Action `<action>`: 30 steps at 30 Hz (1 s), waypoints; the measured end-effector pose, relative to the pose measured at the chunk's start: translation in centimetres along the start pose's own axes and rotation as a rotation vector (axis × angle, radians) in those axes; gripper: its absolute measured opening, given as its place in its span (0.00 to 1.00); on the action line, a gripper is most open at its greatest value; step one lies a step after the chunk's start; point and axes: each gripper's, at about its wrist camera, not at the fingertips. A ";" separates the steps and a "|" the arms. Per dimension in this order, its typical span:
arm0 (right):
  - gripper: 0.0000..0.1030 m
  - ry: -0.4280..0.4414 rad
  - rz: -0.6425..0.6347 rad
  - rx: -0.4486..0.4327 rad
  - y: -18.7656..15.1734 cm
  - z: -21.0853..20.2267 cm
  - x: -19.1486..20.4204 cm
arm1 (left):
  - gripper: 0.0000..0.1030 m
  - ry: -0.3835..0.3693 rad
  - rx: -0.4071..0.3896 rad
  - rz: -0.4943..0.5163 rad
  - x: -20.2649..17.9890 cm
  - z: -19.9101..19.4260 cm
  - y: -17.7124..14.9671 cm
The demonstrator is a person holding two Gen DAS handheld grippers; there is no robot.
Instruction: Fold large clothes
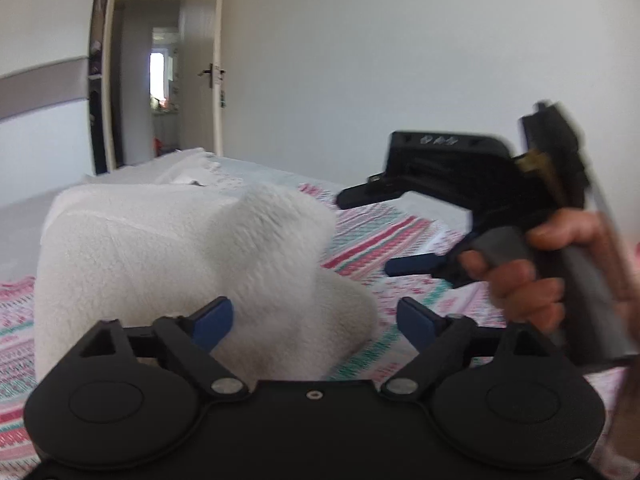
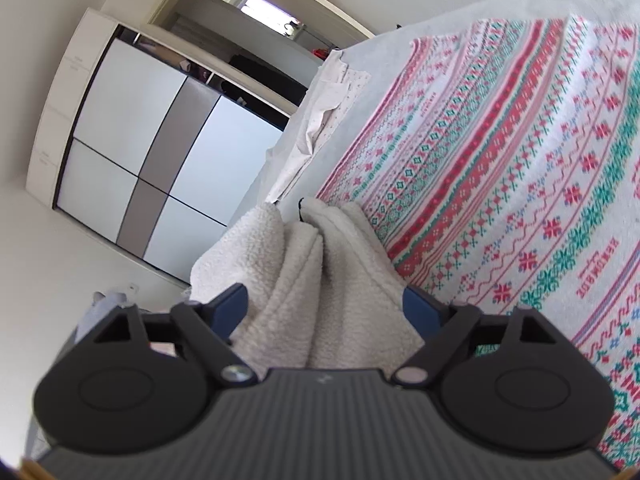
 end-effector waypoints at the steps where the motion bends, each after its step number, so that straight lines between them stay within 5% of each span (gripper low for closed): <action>1: 0.85 0.005 -0.002 0.001 0.1 0.1 0.2 | 0.91 -0.014 -0.010 -0.015 0.2 -0.9 0.3; 6: 1.00 0.110 0.038 0.017 0.1 0.6 1.7 | 0.97 0.018 -0.077 -0.074 2.1 -4.6 1.7; 11: 1.00 0.186 0.001 0.083 -1.5 2.1 4.7 | 0.99 0.160 -0.114 -0.204 6.5 -7.0 1.4; 16: 1.00 0.070 -0.143 0.110 -4.4 4.6 7.0 | 1.00 0.300 -0.083 -0.452 11.4 -6.9 -0.2; 19: 0.79 0.021 -0.227 0.067 -6.0 5.6 7.7 | 1.00 0.276 -0.080 -0.592 13.3 -6.7 -1.2; 21: 0.36 0.048 -0.238 0.052 -6.3 5.9 8.0 | 1.00 0.281 -0.084 -0.648 14.0 -6.6 -1.6; 26: 0.29 0.204 -0.225 -0.028 -4.6 2.8 10.2 | 1.00 0.283 -0.088 -0.675 14.4 -6.7 -1.8; 30: 0.29 0.207 -0.236 -0.109 -2.3 0.6 10.0 | 1.00 0.249 -0.090 -0.755 15.2 -5.8 -2.1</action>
Point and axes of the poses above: each gripper's, at about its wrist camera, not at the fingertips, and z roughly the way its jaws point, x to its left, y to its top, and after that the axes turned 7 degrees about -x, right-handed
